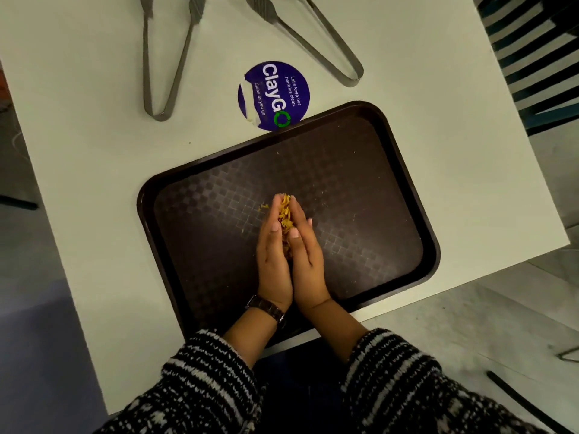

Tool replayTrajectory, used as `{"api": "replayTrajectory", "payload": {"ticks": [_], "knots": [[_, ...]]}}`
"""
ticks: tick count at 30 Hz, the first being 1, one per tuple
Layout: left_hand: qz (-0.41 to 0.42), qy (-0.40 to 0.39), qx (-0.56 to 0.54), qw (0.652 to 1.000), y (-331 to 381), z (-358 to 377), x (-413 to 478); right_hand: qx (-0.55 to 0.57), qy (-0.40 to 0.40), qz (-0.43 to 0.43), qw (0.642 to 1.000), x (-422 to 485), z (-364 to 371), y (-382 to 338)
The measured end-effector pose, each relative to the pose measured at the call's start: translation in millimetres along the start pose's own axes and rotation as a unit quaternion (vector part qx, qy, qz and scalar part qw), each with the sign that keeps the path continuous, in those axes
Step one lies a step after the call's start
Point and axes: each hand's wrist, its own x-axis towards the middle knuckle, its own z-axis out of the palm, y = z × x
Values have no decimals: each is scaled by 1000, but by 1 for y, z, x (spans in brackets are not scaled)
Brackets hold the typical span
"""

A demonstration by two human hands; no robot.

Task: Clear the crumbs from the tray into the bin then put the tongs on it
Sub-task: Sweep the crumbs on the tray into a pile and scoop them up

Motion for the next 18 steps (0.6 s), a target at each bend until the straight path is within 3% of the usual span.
{"api": "replayTrajectory", "payload": {"ticks": [8, 18], "knots": [[-80, 83, -147, 982, 17, 10, -1, 285, 32, 172, 942, 7, -12, -26], [-161, 128, -323, 924, 31, 9, 11, 434, 89, 271, 855, 17, -6, -35]]}}
